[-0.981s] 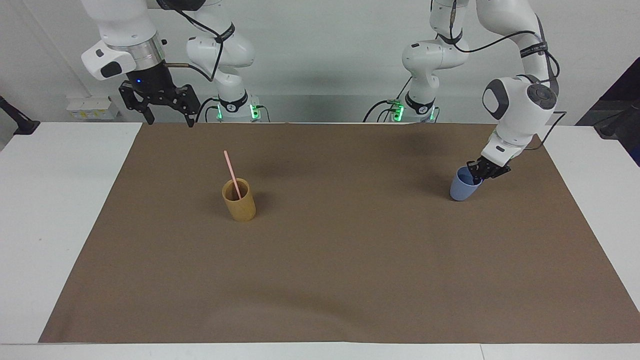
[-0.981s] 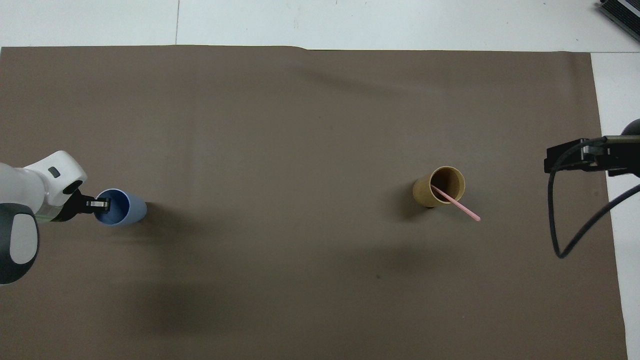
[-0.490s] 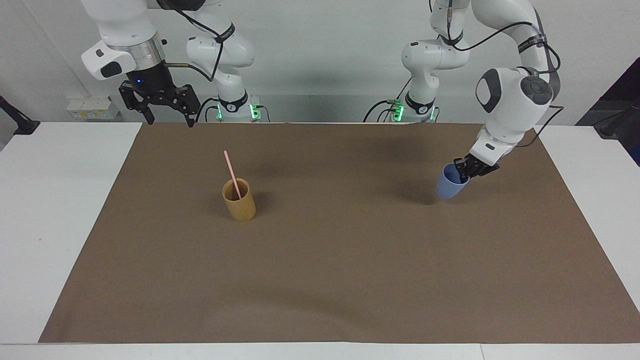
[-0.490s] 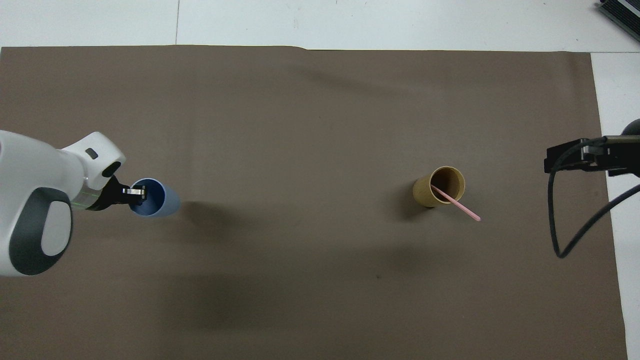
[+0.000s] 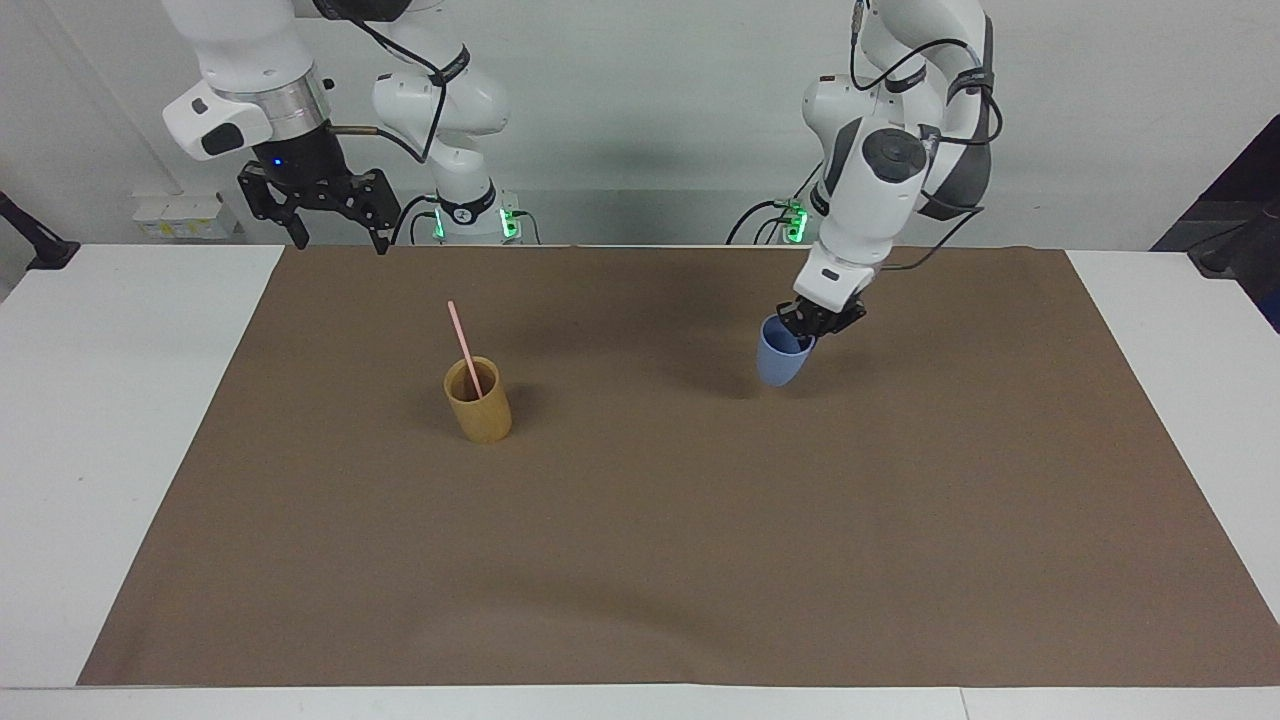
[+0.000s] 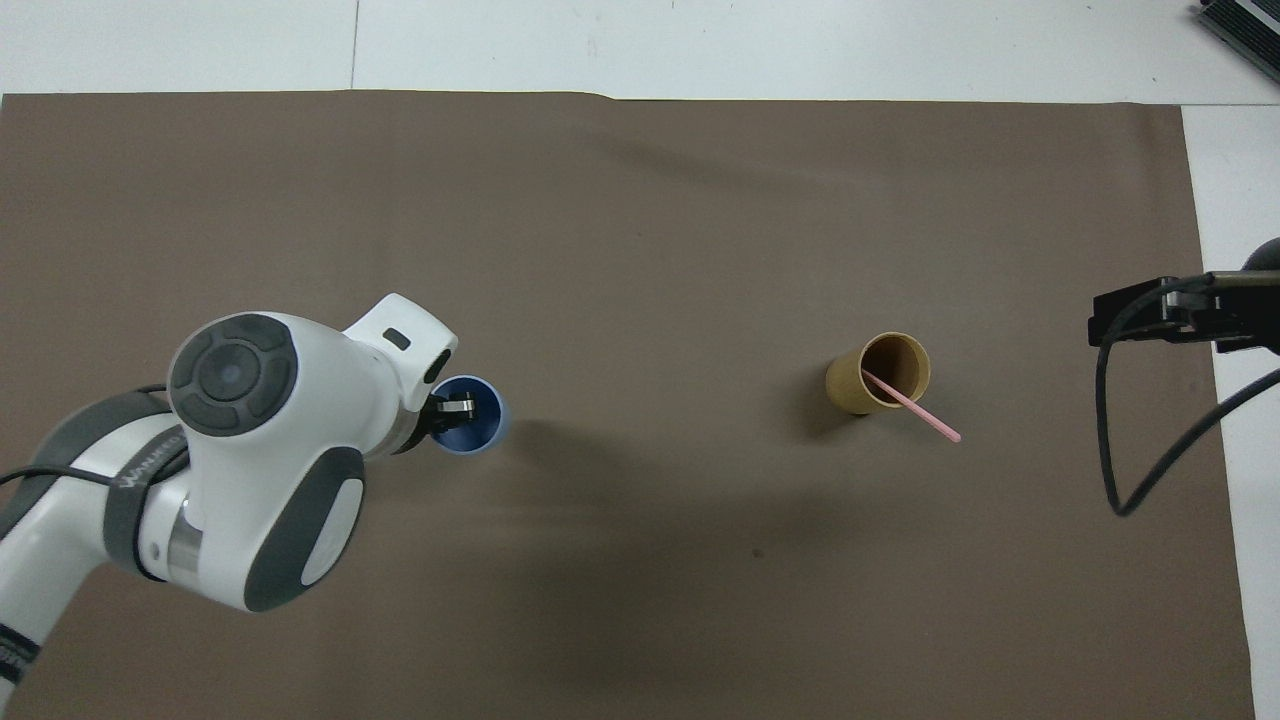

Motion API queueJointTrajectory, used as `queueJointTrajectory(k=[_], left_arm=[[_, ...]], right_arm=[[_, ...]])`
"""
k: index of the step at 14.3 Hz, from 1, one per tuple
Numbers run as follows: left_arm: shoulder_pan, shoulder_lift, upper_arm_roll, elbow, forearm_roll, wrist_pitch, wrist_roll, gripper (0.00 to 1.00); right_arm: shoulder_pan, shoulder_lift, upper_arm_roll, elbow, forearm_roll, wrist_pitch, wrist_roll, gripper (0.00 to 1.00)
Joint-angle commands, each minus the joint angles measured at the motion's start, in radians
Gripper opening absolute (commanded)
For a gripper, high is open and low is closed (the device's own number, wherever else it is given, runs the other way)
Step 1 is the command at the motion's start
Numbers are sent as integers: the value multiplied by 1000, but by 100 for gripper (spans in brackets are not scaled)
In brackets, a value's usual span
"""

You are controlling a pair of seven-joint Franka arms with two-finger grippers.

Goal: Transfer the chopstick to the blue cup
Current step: 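Slide the blue cup with the left gripper toward the table center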

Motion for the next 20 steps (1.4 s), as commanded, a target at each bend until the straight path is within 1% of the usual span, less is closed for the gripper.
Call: queueJointTrajectory(k=[1, 2, 3, 7, 11, 13, 14, 15, 17, 20], left_arm=[[-81, 86, 19, 22, -4, 103, -103, 0], [-96, 112, 19, 27, -4, 129, -120, 0], [-96, 123, 21, 29, -4, 144, -121, 0], [-98, 173, 21, 41, 10, 163, -118, 0], [-96, 181, 21, 41, 10, 166, -115, 0], [-96, 181, 21, 41, 10, 160, -114, 66], [-98, 181, 21, 44, 10, 157, -115, 93], [-98, 179, 21, 52, 8, 151, -121, 100], [-102, 169, 19, 85, 10, 93, -121, 100], [-99, 134, 19, 208, 8, -100, -114, 100]], right_arm=[[-12, 0, 3, 4, 18, -11, -21, 100], [-12, 0, 3, 4, 18, -11, -21, 100], [-12, 0, 3, 4, 18, -11, -21, 100], [-12, 0, 3, 4, 20, -11, -21, 100], [-12, 0, 3, 4, 18, -11, -21, 100], [-12, 0, 3, 4, 18, -11, -21, 100], [-12, 0, 3, 4, 18, -11, -21, 100], [-12, 0, 5, 4, 18, -11, -21, 100], [-12, 0, 3, 4, 18, -11, -21, 100], [-12, 0, 3, 4, 20, -11, -21, 100]])
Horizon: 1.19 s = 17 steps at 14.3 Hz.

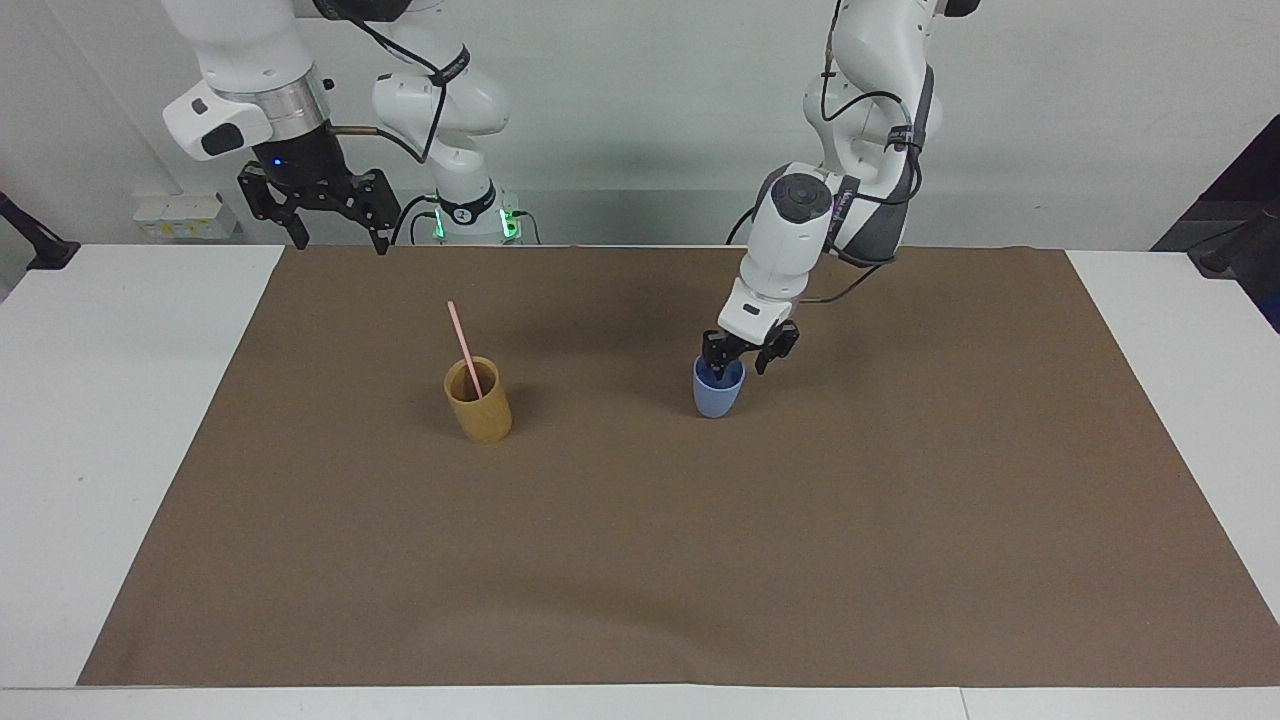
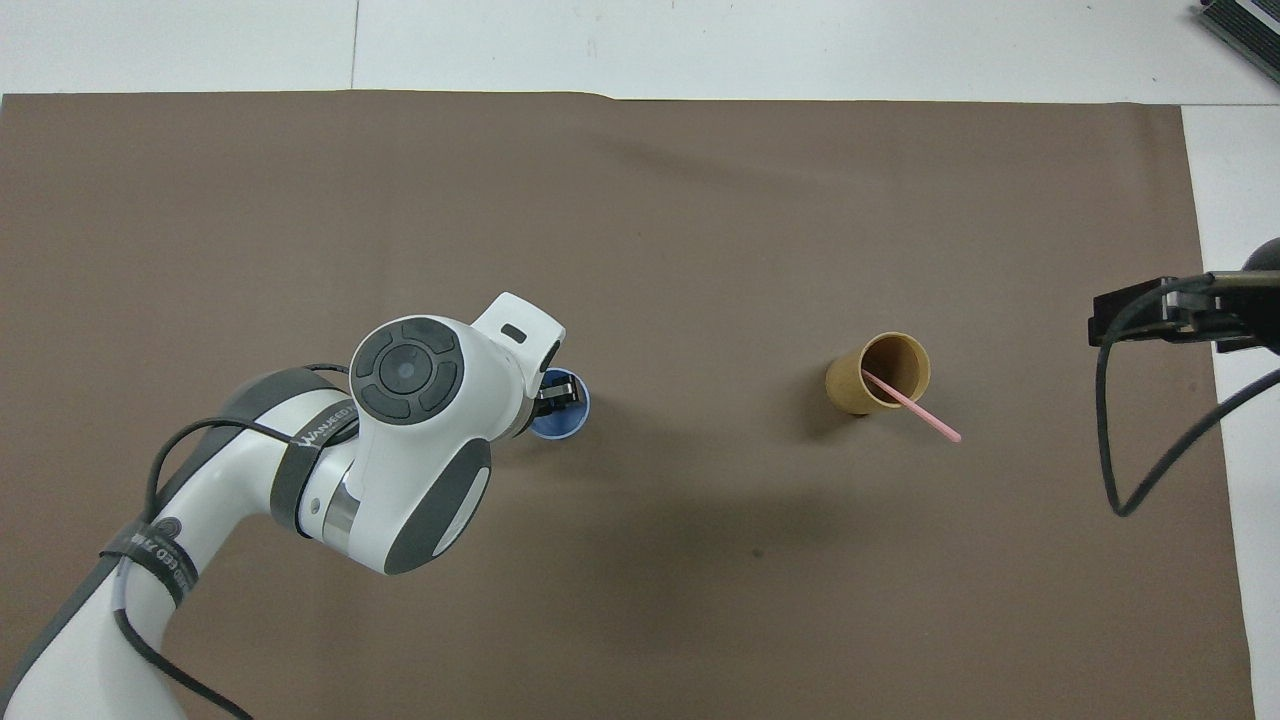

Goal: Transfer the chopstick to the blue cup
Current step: 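Slide the blue cup with the left gripper toward the table center, then release the blue cup and retract the left gripper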

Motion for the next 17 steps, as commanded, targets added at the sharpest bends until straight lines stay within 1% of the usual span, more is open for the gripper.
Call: queueJointTrajectory(k=[1, 3, 5, 6, 9, 11, 12, 15, 16, 17], left_arm=[[-6, -55, 15, 114, 7, -181, 1, 100], [1, -93, 29, 176, 7, -290, 30, 100], [68, -116, 34, 235, 7, -400, 165, 100], [96, -127, 35, 249, 7, -443, 240, 100], [213, -165, 35, 267, 11, -526, 447, 100], [291, -188, 35, 292, 29, -562, 547, 100], [319, -196, 35, 312, 43, -586, 601, 100], [371, -202, 40, 368, 44, -666, 633, 100], [373, -204, 43, 369, 44, -675, 632, 100], [382, -205, 42, 369, 46, -681, 633, 100]], right_arm=[[-12, 0, 3, 4, 20, -11, -21, 100], [-12, 0, 3, 4, 18, -11, -21, 100], [-12, 0, 3, 4, 18, -11, -21, 100], [-12, 0, 3, 4, 18, -11, -21, 100], [-12, 0, 5, 4, 20, -17, -21, 100], [-12, -5, 5, 3, 21, -71, -29, 100], [-11, -6, 5, 1, 20, -77, -27, 100], [-24, -6, -1, -8, 24, -46, -29, 100], [-12, -25, -1, -37, 26, -10, -24, 100], [-8, -49, 5, -89, 27, 51, -18, 100]])
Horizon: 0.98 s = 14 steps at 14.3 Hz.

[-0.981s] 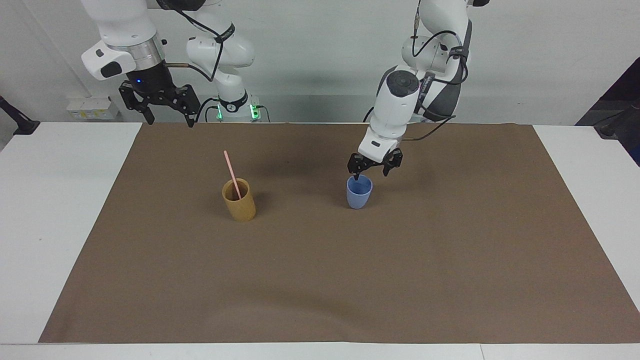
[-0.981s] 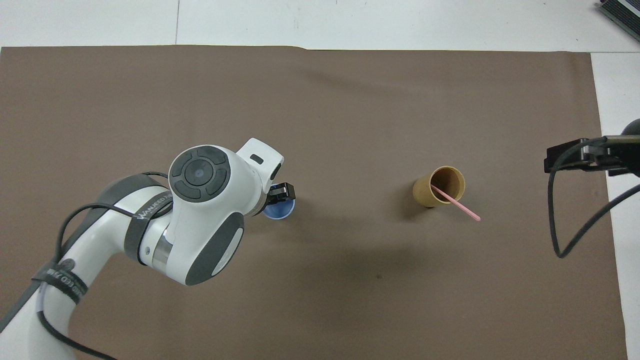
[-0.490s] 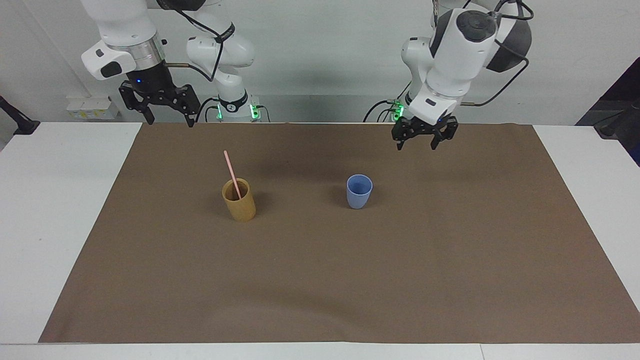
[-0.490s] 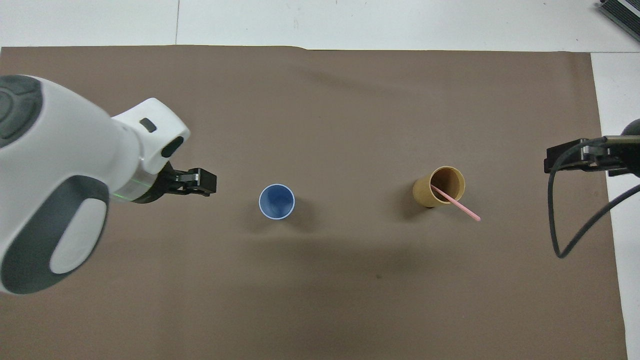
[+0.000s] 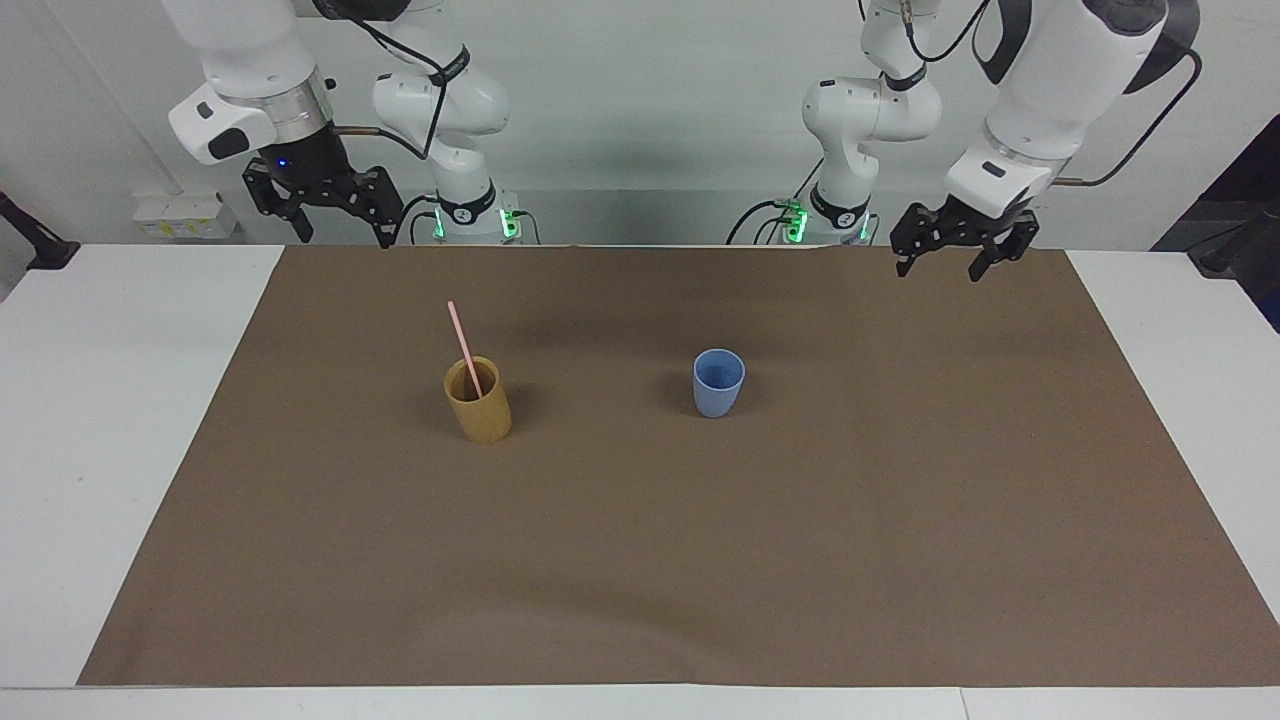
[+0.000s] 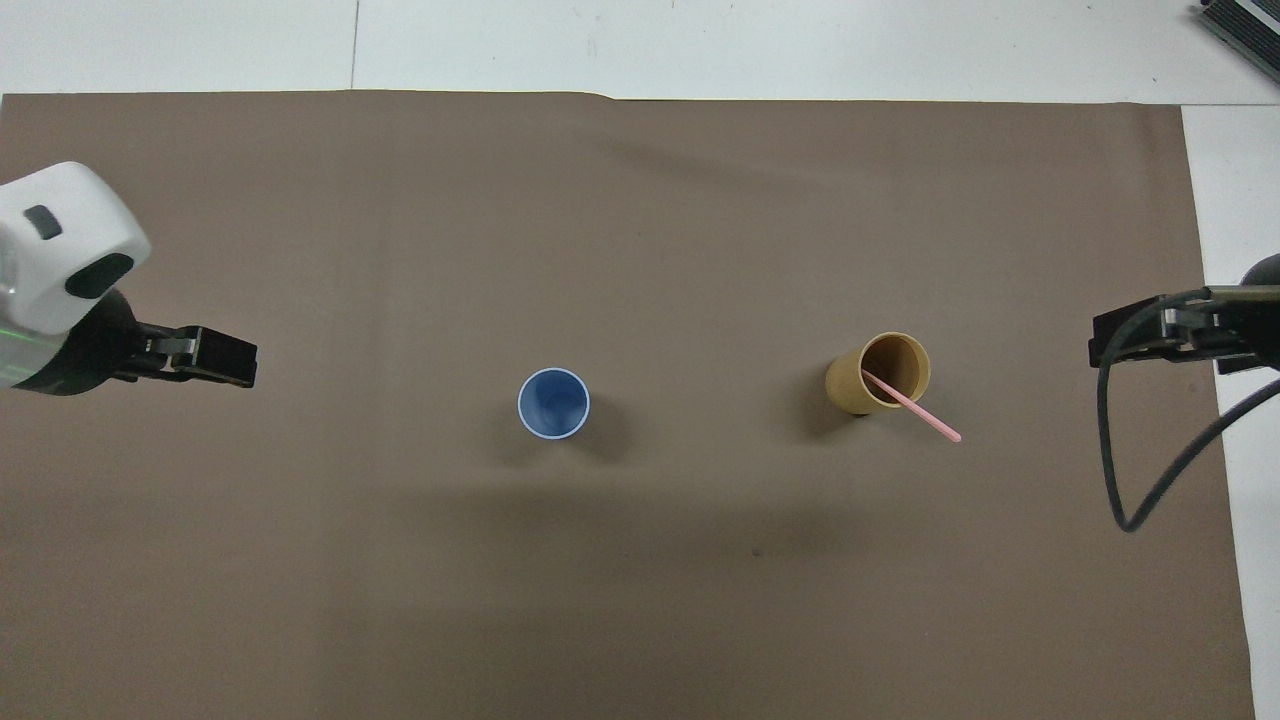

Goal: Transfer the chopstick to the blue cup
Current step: 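Release the blue cup and retract the left gripper, then reach the right gripper to the pink stick in the tan cup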

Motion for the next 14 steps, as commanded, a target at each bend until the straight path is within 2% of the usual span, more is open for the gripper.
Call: queueJointTrajectory(k=[1, 3, 7, 11, 14], left_arm=[[35, -4, -10, 21, 15, -41, 12, 100], [41, -15, -7, 21, 15, -55, 12, 100], [43, -27, 1, 21, 15, -70, 10, 100], [41, -38, 5, 16, 15, -72, 10, 100], [41, -41, 5, 15, 15, -76, 13, 100]], right_arm=[[4, -75, 12, -139, 24, 131, -15, 100], [30, -86, 12, -210, 24, 167, -15, 100], [67, -89, 12, -290, 33, 261, -14, 100], [72, -179, 12, -493, 85, 397, -15, 100], [101, -188, 12, -561, 88, 455, -27, 94]])
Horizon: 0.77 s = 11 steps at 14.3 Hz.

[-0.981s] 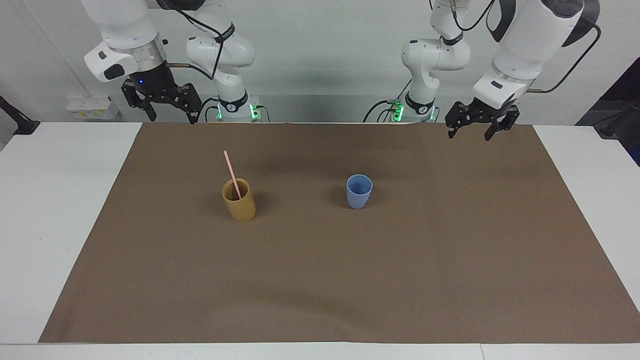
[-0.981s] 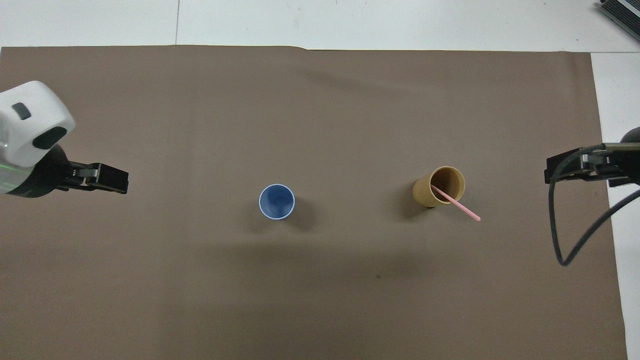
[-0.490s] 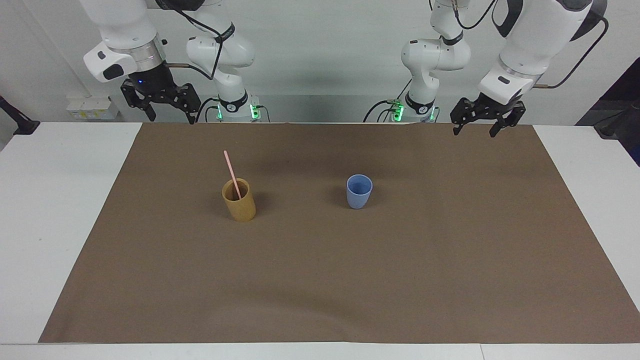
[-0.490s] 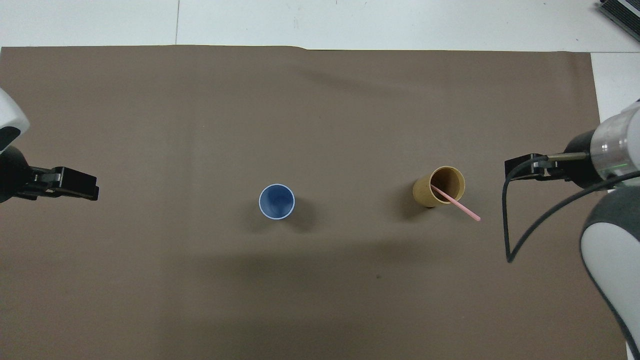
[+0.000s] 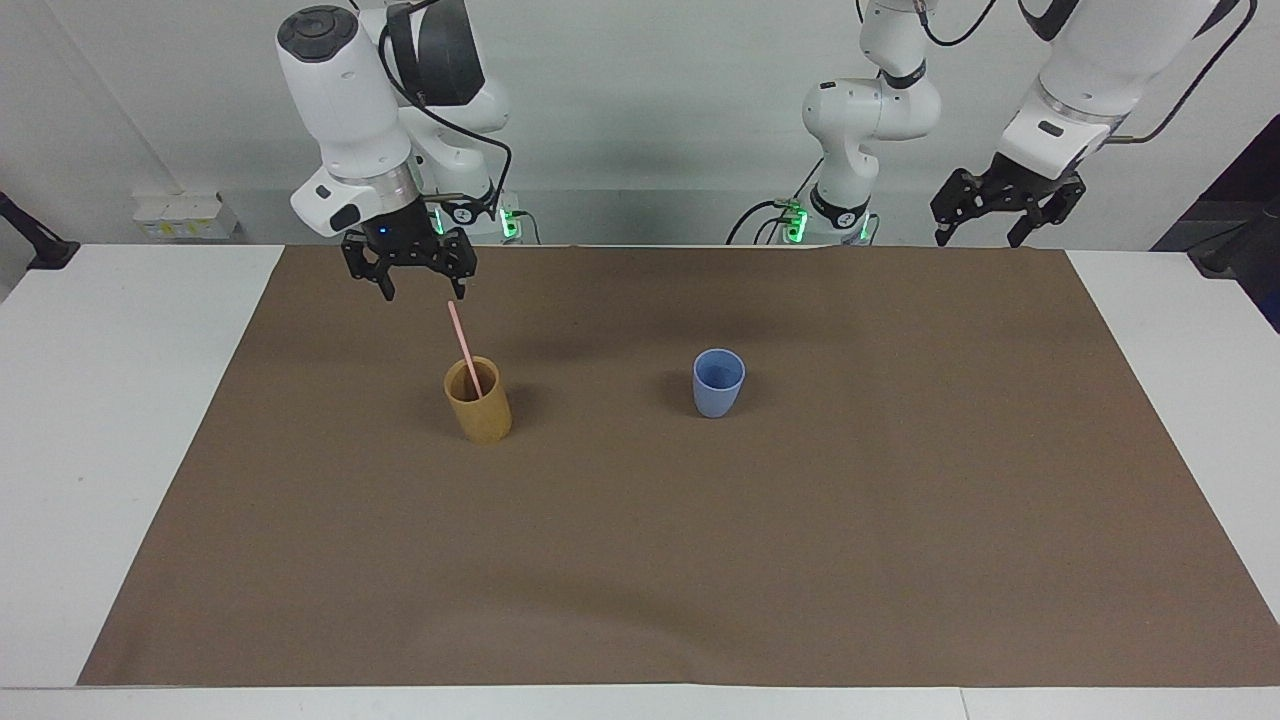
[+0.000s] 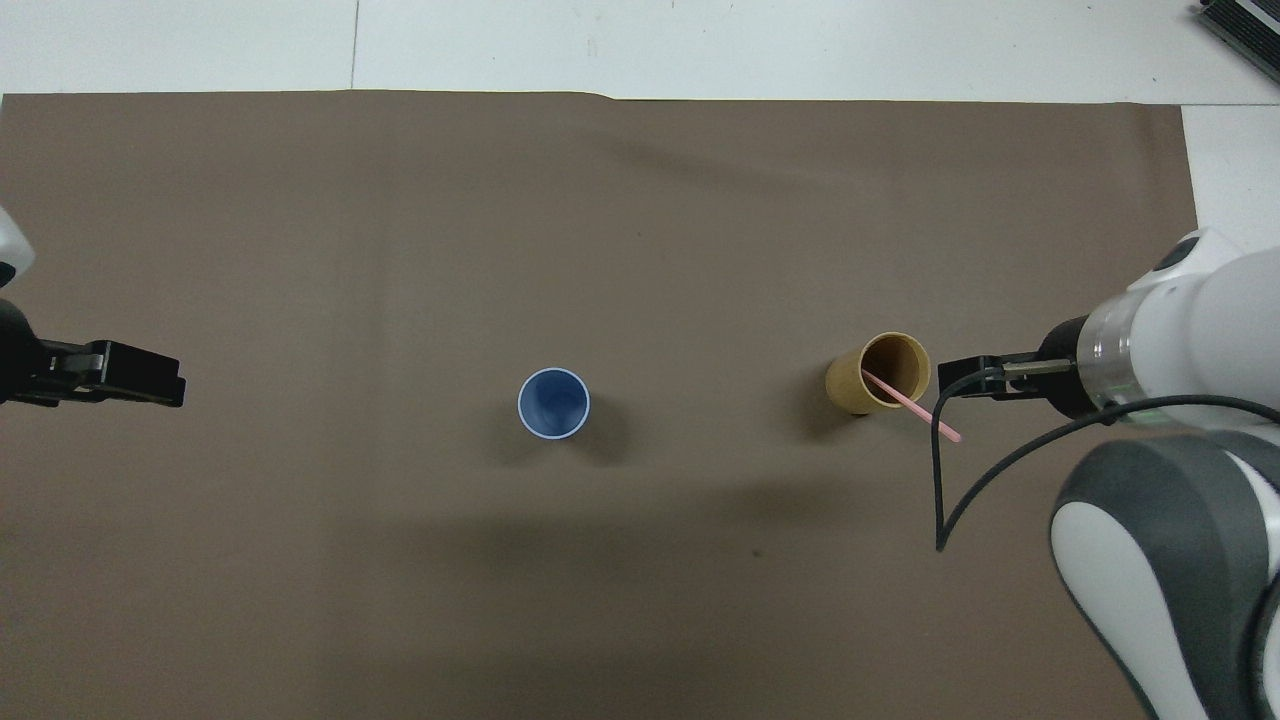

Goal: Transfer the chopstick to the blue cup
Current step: 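Reach the right gripper to the pink stick in the tan cup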

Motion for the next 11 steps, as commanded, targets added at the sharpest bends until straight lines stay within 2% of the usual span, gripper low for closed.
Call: queueJointTrajectory(k=[1, 4, 5, 7, 9, 11], left_arm=[[8, -12, -2, 5, 12, -31, 13, 100], [10, -14, 0, 5, 12, -40, 53, 100], [10, -14, 3, 3, 12, -42, 82, 100], [8, -14, 4, 2, 12, -43, 94, 100], [8, -14, 4, 3, 10, -42, 94, 100], [7, -14, 3, 3, 10, -42, 91, 100]], right_arm=[[19, -47, -4, -96, 23, 70, -26, 91], [31, -57, -4, -160, 25, 130, -29, 84], [31, -58, -4, -173, 25, 144, -32, 78], [30, -60, -4, -197, 25, 169, -52, 75], [28, -60, -5, -220, 37, 189, -63, 66], [28, -60, -5, -237, 59, 198, -81, 63]])
